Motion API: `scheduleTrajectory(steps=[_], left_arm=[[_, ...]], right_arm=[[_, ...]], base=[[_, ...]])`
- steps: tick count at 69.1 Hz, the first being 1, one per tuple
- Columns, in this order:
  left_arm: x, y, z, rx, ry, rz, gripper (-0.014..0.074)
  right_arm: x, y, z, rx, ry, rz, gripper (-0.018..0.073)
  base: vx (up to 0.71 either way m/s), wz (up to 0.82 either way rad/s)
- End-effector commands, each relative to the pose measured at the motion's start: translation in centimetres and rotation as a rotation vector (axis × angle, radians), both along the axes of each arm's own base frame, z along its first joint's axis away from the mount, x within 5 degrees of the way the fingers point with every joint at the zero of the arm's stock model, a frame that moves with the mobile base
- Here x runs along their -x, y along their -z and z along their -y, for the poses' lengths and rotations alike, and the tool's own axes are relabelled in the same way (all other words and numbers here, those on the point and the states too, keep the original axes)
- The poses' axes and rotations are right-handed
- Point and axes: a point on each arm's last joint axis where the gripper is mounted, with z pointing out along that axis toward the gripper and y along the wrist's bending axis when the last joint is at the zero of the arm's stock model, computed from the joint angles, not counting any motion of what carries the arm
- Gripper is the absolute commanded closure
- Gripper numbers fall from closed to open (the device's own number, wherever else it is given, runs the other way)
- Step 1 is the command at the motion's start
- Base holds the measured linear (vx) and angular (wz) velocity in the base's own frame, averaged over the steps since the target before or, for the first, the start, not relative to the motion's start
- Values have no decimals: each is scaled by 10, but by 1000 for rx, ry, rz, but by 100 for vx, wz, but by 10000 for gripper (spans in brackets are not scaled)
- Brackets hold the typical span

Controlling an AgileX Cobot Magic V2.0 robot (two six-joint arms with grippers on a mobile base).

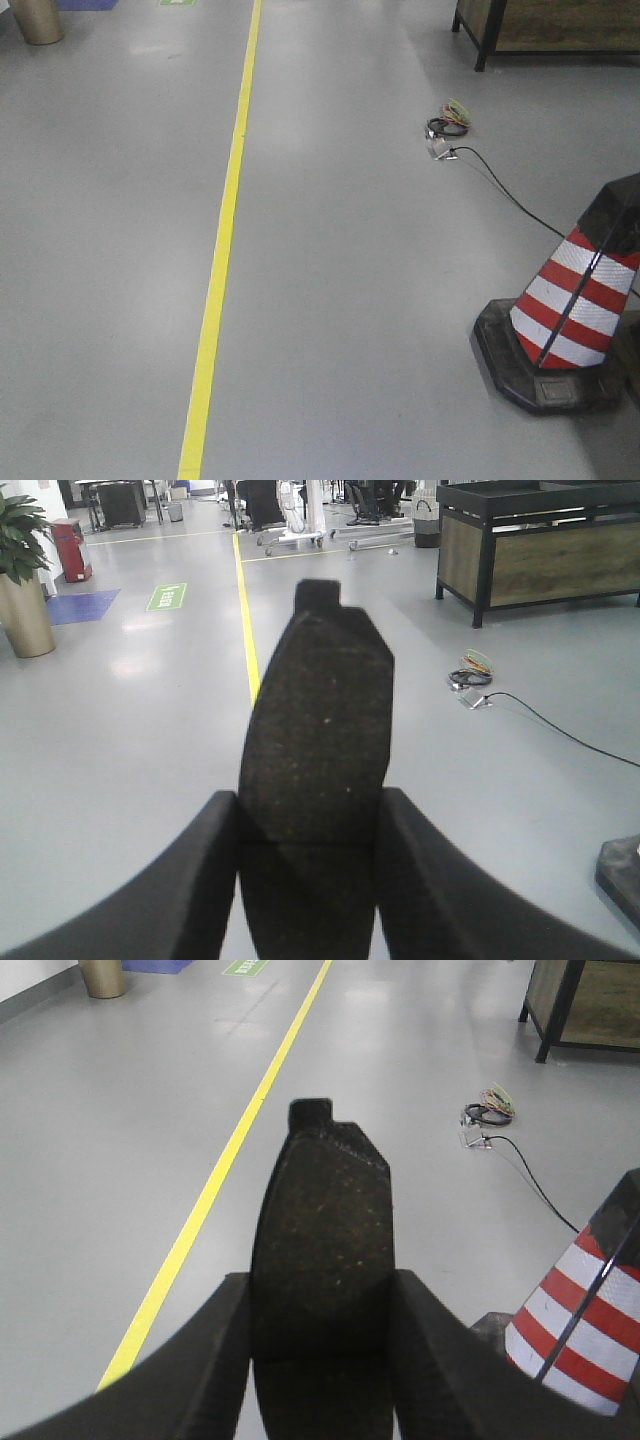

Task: Move and align brake pads A on conveyor
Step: 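Drive forward along the yellow floor line past the cones, then turn the base toward the dark grey conveyor belt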

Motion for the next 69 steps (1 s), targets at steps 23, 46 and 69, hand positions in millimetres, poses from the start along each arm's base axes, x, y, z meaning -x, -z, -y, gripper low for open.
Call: scheduleTrajectory(steps=[23, 46, 69], left_arm=[[0, -18, 0, 24, 1, 118, 555], [0, -18, 0, 24, 1, 118, 555], [0, -18, 0, 24, 1, 118, 555]], right_arm=[[-2, -18, 0, -5, 1, 122, 482], [-2, -18, 0, -5, 1, 122, 482], [-2, -18, 0, -5, 1, 122, 482]], base=[[35, -8], [28, -39], [21, -68]])
